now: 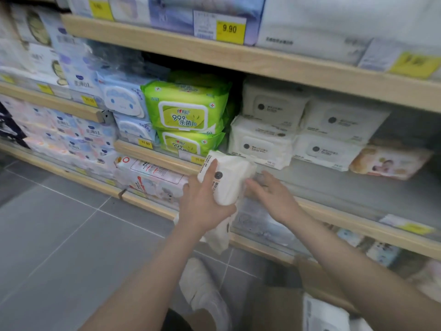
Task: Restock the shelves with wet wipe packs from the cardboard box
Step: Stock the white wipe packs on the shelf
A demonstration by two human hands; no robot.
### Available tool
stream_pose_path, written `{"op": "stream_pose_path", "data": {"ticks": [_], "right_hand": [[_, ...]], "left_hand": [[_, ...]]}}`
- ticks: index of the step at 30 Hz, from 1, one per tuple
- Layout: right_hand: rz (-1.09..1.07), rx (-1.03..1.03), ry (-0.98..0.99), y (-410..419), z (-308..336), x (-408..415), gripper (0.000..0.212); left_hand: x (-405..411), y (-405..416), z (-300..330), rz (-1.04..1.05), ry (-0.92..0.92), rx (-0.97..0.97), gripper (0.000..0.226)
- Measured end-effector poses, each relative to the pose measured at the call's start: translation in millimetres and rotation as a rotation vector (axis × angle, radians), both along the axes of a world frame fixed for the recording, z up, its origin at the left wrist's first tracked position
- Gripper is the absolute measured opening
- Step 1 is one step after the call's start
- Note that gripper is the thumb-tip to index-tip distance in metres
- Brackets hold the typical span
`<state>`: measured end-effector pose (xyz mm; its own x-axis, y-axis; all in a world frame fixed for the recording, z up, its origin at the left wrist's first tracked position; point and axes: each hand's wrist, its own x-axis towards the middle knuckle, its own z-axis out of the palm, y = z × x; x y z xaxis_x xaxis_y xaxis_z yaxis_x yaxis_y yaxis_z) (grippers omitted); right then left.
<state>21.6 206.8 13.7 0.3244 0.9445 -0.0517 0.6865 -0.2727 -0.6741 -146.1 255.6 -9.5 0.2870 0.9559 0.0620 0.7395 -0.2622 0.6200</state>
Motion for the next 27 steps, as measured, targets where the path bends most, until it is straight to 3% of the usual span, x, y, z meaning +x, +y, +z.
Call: {"op": "stream_pose_path", "data": {"ticks": [2,3,7,10,13,16,19,23,27], "right_hand": [[-0.062,0.008,0.416,-10,11,-6,0.047],[-0.099,0.043,0.534,-13,13,-4,0.049],[-0.265,0.163,0.699,-23,19,11,0.066],[-0.272,0.199,0.626,-35,31,33,0.072],[-0.189,0.179,0.425,-48,47,52,0.1],[-0.031,0.093,0.18,-66,58,59,0.113],[0.126,0.0,0.023,-81,55,61,0.121],[0.188,-0.057,-0.024,-97,44,60,0.121],[0.161,0.007,0.073,-103,35,63,0.114]], "left_hand": [[15,-16,5,-0.068,-0.017,0.004,0.114],[24,-23,8,-0.098,-0.038,0.002,0.117],[52,-39,14,-0.157,-0.135,-0.007,0.127],[65,-40,20,-0.243,-0.277,-0.088,0.138],[64,-23,21,-0.302,-0.425,-0.189,0.144],[60,-12,29,-0.282,-0.523,-0.201,0.132],[62,-15,37,-0.446,-0.431,-0.2,0.115],[67,-26,34,-0.723,-0.259,-0.374,0.102],[70,-34,37,-0.693,-0.337,-0.465,0.068]]}}
